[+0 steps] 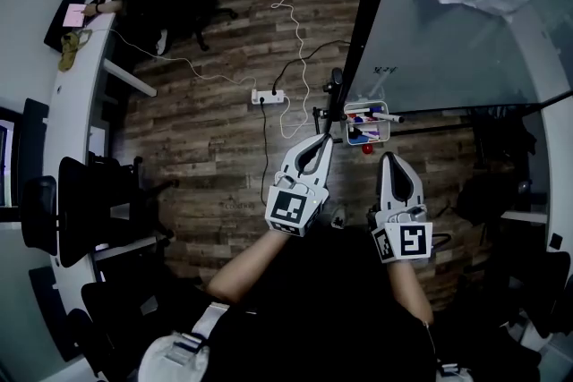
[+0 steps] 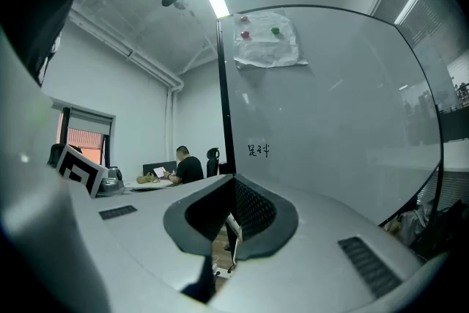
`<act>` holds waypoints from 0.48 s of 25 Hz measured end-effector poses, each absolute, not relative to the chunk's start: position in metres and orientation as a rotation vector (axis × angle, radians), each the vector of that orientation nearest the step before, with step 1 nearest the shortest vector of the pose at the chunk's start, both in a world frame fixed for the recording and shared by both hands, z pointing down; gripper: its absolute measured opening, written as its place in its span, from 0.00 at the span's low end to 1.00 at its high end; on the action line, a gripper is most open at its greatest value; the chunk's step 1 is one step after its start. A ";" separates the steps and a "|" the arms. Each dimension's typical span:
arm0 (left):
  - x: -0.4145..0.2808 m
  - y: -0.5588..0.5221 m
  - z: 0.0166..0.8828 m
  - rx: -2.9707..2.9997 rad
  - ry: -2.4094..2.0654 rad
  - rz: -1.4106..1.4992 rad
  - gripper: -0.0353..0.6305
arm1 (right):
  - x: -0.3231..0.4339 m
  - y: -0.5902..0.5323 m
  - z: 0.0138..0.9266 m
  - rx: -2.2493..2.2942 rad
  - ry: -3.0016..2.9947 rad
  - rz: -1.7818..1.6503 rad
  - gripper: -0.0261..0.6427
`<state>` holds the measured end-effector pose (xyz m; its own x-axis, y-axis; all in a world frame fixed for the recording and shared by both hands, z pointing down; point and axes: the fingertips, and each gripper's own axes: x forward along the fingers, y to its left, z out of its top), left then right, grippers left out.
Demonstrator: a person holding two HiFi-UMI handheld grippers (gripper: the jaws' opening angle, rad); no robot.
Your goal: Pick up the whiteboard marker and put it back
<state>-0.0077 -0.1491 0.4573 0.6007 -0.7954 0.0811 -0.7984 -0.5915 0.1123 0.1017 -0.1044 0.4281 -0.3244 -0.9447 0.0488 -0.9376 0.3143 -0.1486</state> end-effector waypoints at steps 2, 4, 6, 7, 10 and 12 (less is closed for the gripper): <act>-0.010 -0.147 0.450 2.692 -1.345 0.022 0.06 | 0.100 -0.104 0.425 -1.796 2.501 -0.220 0.06; -0.011 -0.144 0.444 2.697 -1.343 0.010 0.06 | 0.099 -0.104 0.423 -1.793 2.503 -0.210 0.06; -0.012 -0.140 0.438 2.703 -1.340 0.000 0.06 | 0.098 -0.102 0.422 -1.792 2.504 -0.204 0.06; -0.013 -0.138 0.435 2.706 -1.338 -0.005 0.06 | 0.098 -0.101 0.421 -1.792 2.503 -0.200 0.06; -0.015 -0.131 0.425 2.719 -1.329 -0.023 0.06 | 0.096 -0.098 0.418 -1.792 2.497 -0.191 0.06; -0.014 -0.127 0.417 2.731 -1.326 -0.043 0.06 | 0.096 -0.097 0.416 -1.789 2.496 -0.187 0.06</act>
